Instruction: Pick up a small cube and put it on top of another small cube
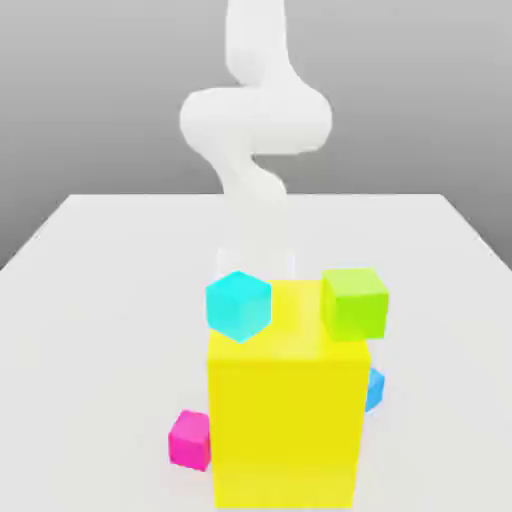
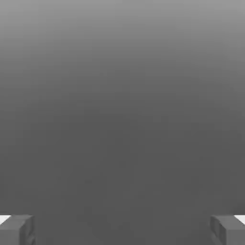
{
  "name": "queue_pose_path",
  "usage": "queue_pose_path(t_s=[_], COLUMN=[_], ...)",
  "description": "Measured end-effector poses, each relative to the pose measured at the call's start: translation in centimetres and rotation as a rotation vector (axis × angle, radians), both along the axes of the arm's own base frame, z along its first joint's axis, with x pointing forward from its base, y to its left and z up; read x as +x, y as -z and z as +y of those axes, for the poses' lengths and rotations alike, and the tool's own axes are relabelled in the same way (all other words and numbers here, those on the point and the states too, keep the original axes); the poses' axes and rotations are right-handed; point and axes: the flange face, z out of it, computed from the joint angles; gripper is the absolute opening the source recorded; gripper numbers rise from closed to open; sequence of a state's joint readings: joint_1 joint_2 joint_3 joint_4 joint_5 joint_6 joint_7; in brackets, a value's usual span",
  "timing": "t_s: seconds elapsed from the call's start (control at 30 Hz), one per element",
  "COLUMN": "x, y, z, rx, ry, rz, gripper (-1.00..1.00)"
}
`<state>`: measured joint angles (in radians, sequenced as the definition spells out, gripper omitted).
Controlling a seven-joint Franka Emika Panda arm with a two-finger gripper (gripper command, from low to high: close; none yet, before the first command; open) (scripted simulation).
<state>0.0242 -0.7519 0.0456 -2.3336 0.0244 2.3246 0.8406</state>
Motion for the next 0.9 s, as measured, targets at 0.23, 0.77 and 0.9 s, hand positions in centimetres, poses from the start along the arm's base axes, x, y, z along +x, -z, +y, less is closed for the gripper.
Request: queue_pose_path(t_s=[0.23, 0.77, 0.9], x=[4.5, -2.8, -4.7], y=[14.4, 42.6, 46.3], z=[7.4, 15.5, 14.1], rx=[0.180, 0.277, 0.279], ry=[0.066, 0.528, 0.694], rz=[0.251, 0.699, 0.720], gripper=[0.00, 0.00, 0.00])
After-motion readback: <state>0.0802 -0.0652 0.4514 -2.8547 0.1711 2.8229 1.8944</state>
